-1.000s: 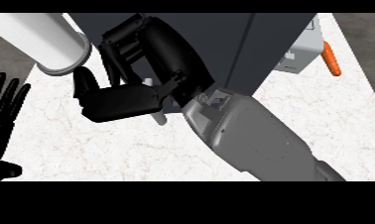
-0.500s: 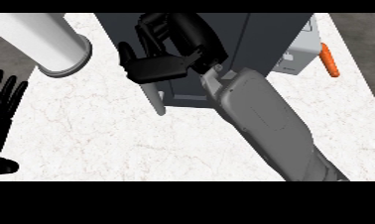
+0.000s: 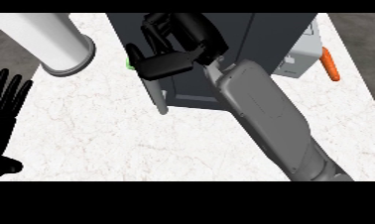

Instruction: Pick up the wine, place it into the cabinet and close the cabinet

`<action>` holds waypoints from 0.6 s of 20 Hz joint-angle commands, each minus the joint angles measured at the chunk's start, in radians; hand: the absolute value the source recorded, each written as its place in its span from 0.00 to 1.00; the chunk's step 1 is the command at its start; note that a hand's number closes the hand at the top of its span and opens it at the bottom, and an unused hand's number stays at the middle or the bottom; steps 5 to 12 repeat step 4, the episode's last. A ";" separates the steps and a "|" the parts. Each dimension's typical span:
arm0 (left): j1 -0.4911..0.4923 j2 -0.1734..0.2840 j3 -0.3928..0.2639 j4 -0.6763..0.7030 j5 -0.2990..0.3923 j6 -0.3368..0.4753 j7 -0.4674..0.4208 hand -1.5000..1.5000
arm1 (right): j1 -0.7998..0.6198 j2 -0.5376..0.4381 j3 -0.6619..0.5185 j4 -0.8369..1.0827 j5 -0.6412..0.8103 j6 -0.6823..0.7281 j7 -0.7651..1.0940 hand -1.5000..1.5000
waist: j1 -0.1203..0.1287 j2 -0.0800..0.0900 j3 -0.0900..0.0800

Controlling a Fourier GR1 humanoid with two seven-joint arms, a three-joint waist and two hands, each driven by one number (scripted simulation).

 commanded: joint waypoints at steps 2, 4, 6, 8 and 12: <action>-0.008 0.004 -0.006 -0.008 0.023 -0.016 0.037 0.00 | -0.024 -0.058 -0.090 0.163 0.029 -0.026 -0.028 1.00 | -0.005 0.041 0.009; 0.023 -0.017 -0.010 -0.030 -0.007 -0.026 -0.007 0.00 | -0.036 -0.070 -0.098 0.189 0.031 -0.008 -0.036 1.00 | 0.005 0.041 0.009; 0.023 -0.017 -0.010 -0.030 -0.007 -0.026 -0.007 0.00 | -0.036 -0.070 -0.098 0.189 0.031 -0.008 -0.036 1.00 | 0.005 0.041 0.009; 0.023 -0.017 -0.010 -0.030 -0.007 -0.026 -0.007 0.00 | -0.036 -0.070 -0.098 0.189 0.031 -0.008 -0.036 1.00 | 0.005 0.041 0.009; 0.023 -0.017 -0.010 -0.030 -0.007 -0.026 -0.007 0.00 | -0.036 -0.070 -0.098 0.189 0.031 -0.008 -0.036 1.00 | 0.005 0.041 0.009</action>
